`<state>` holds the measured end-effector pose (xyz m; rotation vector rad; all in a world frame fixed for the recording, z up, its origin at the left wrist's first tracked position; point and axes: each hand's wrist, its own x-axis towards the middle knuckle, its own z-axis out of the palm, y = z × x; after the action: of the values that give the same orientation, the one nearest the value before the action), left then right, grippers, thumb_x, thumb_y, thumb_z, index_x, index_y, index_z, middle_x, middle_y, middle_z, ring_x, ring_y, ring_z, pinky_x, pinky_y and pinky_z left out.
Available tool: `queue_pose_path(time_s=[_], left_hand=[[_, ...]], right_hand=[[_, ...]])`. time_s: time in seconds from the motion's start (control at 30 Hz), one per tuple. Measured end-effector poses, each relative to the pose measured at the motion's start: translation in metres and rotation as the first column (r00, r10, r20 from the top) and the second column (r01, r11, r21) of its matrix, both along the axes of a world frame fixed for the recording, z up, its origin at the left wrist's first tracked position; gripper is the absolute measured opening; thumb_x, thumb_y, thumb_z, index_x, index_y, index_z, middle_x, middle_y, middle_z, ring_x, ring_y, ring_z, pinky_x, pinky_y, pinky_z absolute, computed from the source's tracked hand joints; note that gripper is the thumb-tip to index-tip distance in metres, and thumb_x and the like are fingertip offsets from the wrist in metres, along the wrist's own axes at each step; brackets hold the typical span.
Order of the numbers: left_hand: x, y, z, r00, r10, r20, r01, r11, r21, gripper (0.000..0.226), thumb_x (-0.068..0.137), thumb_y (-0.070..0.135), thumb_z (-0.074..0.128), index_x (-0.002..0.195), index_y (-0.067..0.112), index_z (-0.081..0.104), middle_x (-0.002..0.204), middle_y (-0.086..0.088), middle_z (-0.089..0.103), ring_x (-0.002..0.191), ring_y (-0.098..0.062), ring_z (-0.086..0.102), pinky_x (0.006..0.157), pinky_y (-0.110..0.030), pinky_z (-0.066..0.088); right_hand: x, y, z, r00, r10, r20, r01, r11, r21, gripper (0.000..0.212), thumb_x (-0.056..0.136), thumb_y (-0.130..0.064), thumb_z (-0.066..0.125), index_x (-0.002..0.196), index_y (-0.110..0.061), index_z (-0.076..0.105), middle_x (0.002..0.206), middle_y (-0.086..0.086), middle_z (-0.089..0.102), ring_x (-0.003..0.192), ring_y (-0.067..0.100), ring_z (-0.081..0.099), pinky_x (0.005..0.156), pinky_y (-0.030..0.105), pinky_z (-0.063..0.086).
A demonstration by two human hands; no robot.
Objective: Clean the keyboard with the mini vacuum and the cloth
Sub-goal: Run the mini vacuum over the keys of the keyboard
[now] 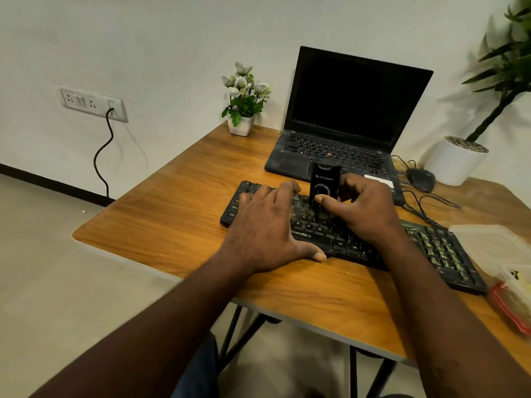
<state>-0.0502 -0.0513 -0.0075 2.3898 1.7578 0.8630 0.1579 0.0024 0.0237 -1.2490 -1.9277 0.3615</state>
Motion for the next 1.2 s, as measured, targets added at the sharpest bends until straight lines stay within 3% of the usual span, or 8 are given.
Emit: queue_pose_path(time_s=[0.17,0.33,0.47,0.6,0.83,1.0,1.13,1.2], left_hand=[[0.000,0.000,0.000,1.000,0.002,-0.022,-0.002,1.000,0.015,0.105,0.056,0.101,0.056,0.130,0.029,0.040,0.114,0.016,0.051,0.113,-0.011,0.044,0.103,-0.043,0.036],[0.000,0.000,0.001,1.000,-0.006,-0.014,0.006,1.000,0.026,0.099,0.056,0.101,0.056,0.123,0.030,0.043,0.110,0.017,0.049,0.110,-0.010,0.044,0.102,-0.043,0.037],[0.000,-0.001,0.002,1.000,-0.006,-0.018,0.006,1.000,0.021,0.097,0.058,0.100,0.056,0.124,0.030,0.043,0.109,0.019,0.044,0.110,-0.010,0.044,0.103,-0.044,0.037],[0.000,-0.004,0.003,0.999,-0.008,0.043,0.006,0.998,0.055,0.087,0.066,0.097,0.054,0.122,0.031,0.046,0.104,0.020,0.051,0.106,-0.008,0.046,0.101,-0.044,0.038],[-0.011,0.000,0.005,0.934,0.229,0.273,-0.273,0.952,0.136,0.022,0.094,0.052,0.057,0.108,0.034,0.056,0.096,0.017,0.058,0.099,-0.009,0.047,0.093,-0.039,0.036],[-0.018,0.005,0.002,0.871,0.375,0.317,-0.395,0.919,-0.001,0.021,0.098,0.035,0.055,0.116,0.030,0.065,0.115,0.011,0.064,0.118,-0.014,0.045,0.097,-0.041,0.032],[-0.017,0.004,0.003,0.892,0.353,0.280,-0.357,0.933,-0.041,0.024,0.098,0.030,0.053,0.119,0.031,0.066,0.117,0.012,0.063,0.120,-0.013,0.041,0.094,-0.039,0.028],[-0.016,0.004,0.003,0.900,0.350,0.258,-0.350,0.935,-0.049,0.026,0.098,0.030,0.053,0.120,0.031,0.066,0.119,0.011,0.062,0.121,-0.014,0.040,0.095,-0.040,0.029]], right_hand=[[0.005,-0.008,0.001,0.980,0.182,-0.076,-0.190,0.974,-0.121,0.020,0.083,-0.028,0.085,0.099,-0.026,0.073,0.083,0.006,0.072,0.076,0.026,0.070,0.064,0.040,0.059],[0.005,-0.002,0.000,0.994,-0.103,0.024,0.103,0.995,0.008,0.034,0.082,-0.037,0.084,0.112,-0.025,0.071,0.090,-0.013,0.070,0.081,0.004,0.068,0.062,0.024,0.056],[0.011,-0.008,-0.001,0.983,0.168,-0.074,-0.177,0.973,-0.149,0.032,0.083,-0.031,0.085,0.110,-0.030,0.070,0.095,0.004,0.075,0.087,0.024,0.073,0.072,0.048,0.063],[0.006,0.000,-0.003,0.995,-0.096,0.014,0.096,0.995,-0.006,0.036,0.083,-0.037,0.083,0.115,-0.026,0.069,0.093,-0.011,0.072,0.085,0.006,0.069,0.069,0.027,0.060],[0.004,-0.004,-0.001,0.994,0.074,-0.076,-0.080,0.994,-0.081,0.032,0.085,-0.033,0.082,0.112,-0.036,0.066,0.096,-0.008,0.074,0.085,0.011,0.071,0.068,0.029,0.062],[-0.009,0.004,0.000,0.991,-0.125,0.050,0.118,0.986,0.113,0.040,0.085,-0.033,0.083,0.122,-0.023,0.071,0.104,-0.015,0.071,0.089,-0.001,0.066,0.073,0.016,0.053],[-0.006,-0.002,-0.001,0.995,0.077,-0.055,-0.081,0.995,-0.065,0.028,0.086,-0.032,0.082,0.111,-0.033,0.070,0.095,-0.005,0.075,0.082,0.016,0.071,0.069,0.038,0.063],[-0.008,-0.001,-0.002,0.998,0.053,-0.027,-0.054,0.998,-0.043,0.030,0.085,-0.034,0.082,0.113,-0.032,0.070,0.098,-0.007,0.075,0.083,0.009,0.071,0.069,0.032,0.062]])
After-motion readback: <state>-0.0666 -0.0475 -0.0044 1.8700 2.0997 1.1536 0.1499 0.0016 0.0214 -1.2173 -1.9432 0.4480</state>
